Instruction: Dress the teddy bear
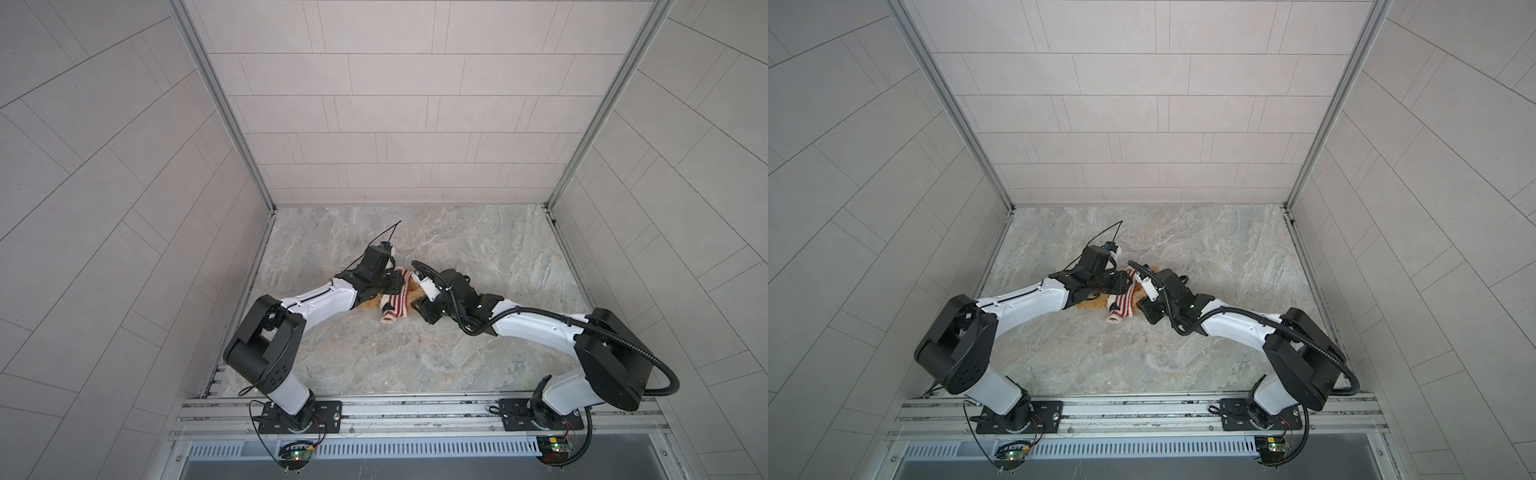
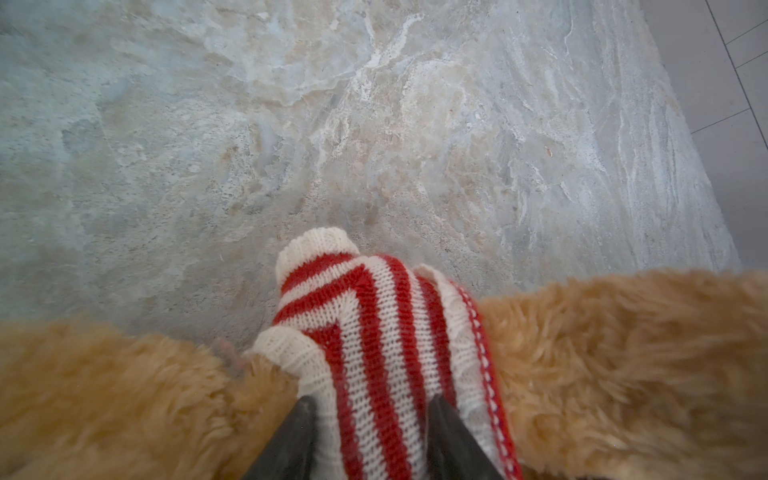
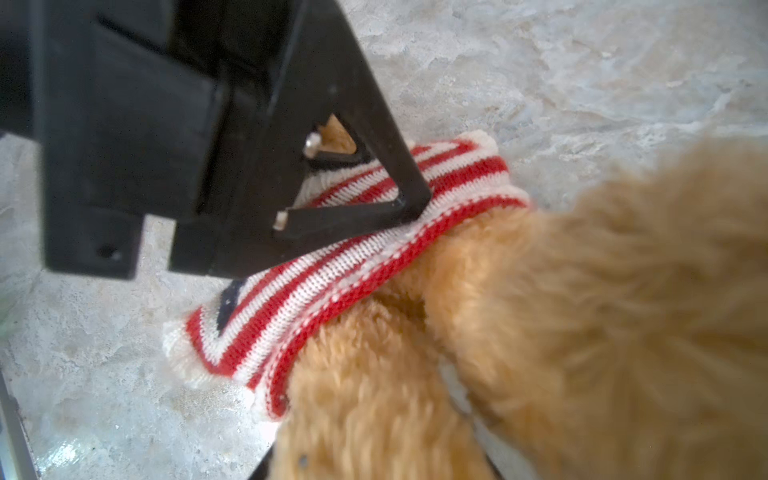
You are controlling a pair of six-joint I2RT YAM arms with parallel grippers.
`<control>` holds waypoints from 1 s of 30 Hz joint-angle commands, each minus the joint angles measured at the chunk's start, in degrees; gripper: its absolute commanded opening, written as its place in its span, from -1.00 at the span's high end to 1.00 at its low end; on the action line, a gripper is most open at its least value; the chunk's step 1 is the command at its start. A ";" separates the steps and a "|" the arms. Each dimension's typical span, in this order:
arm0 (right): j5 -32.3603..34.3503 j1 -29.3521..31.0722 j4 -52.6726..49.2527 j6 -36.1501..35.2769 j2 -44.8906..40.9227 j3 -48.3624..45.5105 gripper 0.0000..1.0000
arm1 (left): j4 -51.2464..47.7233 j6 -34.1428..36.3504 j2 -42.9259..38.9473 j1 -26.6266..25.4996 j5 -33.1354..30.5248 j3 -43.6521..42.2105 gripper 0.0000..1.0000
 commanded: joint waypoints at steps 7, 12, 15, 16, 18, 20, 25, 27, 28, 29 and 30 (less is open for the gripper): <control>2.64 0.11 1.72 4.05 -8.08 -4.87 0.80 | 4.06 -5.04 -9.97 1.15 4.88 -5.02 0.02; 3.89 0.11 5.79 7.65 -12.41 -9.83 0.96 | 5.06 -8.30 -21.52 0.95 6.07 -9.97 -0.16; 3.96 0.11 6.21 8.66 -15.32 -12.43 1.00 | 4.40 -10.46 -29.35 -1.01 5.84 -14.46 -0.17; 3.80 0.11 6.28 9.05 -16.29 -12.98 1.00 | 3.81 -11.27 -32.38 -2.64 4.99 -16.16 -0.15; 3.52 0.11 6.96 9.72 -18.13 -14.11 1.00 | 1.73 -12.87 -37.38 -6.71 2.24 -19.18 -0.10; 3.11 0.11 7.80 10.88 -19.70 -15.25 1.00 | 0.18 -15.62 -42.67 -11.58 -1.25 -22.87 0.02; 2.58 0.35 9.93 12.97 -21.14 -17.28 1.00 | -1.02 -23.75 -52.34 -22.23 -8.94 -30.97 0.40; 2.97 0.37 10.68 13.33 -21.42 -18.11 1.00 | -0.92 -26.37 -54.29 -25.57 -11.76 -33.31 0.49; 3.13 0.46 10.78 13.44 -21.61 -18.39 1.00 | -0.29 -27.49 -54.69 -27.09 -12.76 -34.54 0.54; 3.16 0.46 10.65 13.49 -21.77 -18.56 1.00 | 0.55 -28.30 -54.42 -28.14 -13.75 -35.43 0.57; 3.16 0.55 10.47 13.42 -21.88 -18.65 1.00 | 1.54 -28.68 -53.81 -28.77 -14.20 -35.87 0.59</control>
